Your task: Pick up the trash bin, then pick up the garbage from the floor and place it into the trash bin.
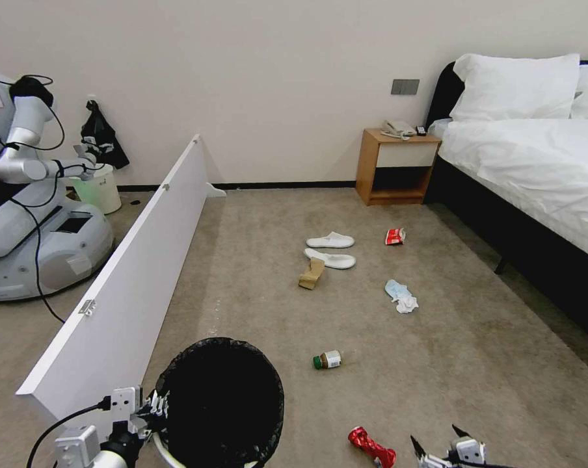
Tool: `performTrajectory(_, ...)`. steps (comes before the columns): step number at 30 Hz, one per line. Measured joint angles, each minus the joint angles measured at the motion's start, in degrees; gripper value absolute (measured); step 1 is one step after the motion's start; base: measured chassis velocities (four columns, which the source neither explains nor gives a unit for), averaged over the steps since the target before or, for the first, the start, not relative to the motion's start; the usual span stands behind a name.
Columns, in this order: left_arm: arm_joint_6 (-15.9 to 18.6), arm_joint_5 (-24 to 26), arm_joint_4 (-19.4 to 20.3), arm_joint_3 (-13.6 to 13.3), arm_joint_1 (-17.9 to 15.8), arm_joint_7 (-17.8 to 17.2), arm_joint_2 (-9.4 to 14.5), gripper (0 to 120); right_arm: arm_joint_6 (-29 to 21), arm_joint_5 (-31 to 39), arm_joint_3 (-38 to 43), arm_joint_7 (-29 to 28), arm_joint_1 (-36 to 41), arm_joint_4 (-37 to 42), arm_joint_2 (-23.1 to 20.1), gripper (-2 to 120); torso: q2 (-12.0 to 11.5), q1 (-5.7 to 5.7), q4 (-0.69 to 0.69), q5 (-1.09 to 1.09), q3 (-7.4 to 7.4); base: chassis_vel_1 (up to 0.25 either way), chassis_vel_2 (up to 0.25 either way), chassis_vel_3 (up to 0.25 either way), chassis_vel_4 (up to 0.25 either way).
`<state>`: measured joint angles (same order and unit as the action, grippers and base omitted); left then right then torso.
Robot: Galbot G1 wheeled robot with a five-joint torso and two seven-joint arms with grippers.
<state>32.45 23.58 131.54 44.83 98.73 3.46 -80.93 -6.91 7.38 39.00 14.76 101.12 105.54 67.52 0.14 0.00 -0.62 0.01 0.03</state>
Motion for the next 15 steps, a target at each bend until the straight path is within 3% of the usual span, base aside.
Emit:
performTrajectory(1, 0.04, -0.32, 0.37, 0.13, 0.6, 0.0, -0.29, 4, 0.45, -0.28, -1.18, 0.47, -0.59, -1.59, -3.98, 100, 0.0, 0.0, 0.01, 0.0, 0.0, 0.0, 0.0, 0.0, 0.0)
performTrajectory(2, 0.04, -0.32, 0.37, 0.13, 0.6, 0.0, -0.29, 4, 0.45, -0.28, -1.18, 0.47, -0.59, -1.59, -3.98, 100, 0.0, 0.0, 0.01, 0.0, 0.0, 0.0, 0.0, 0.0, 0.0)
performTrajectory(4, 0.04, -1.12, 1.1, 0.4, 1.47, 0.0, -0.91, 4, 1.03, -0.65, -3.32, 1.05, -1.41, -4.08, -9.16, 100, 0.0, 0.0, 0.02, -0.01, 0.0, 0.0, 0.0, 0.0, 0.0)
performTrajectory(7, 0.04, -2.11, 2.03, 0.6, 2.22, 0.0, -1.77, 4, 1.24, -0.24, -5.62, 1.6, -2.76, -6.16, -12.06, 100, 0.0, 0.0, -0.01, 0.02, 0.0, 0.0, 0.0, 0.0, 0.0)
performTrajectory(15, 0.03, -3.76, 2.84, 0.98, 3.1, -0.04, -3.14, 4, 1.31, 1.82, -11.89, 2.77, -9.45, -11.06, -14.81, 100, 0.0, 0.0, 0.02, -0.02, 0.0, 0.0, 0.0, 0.0, 0.0)
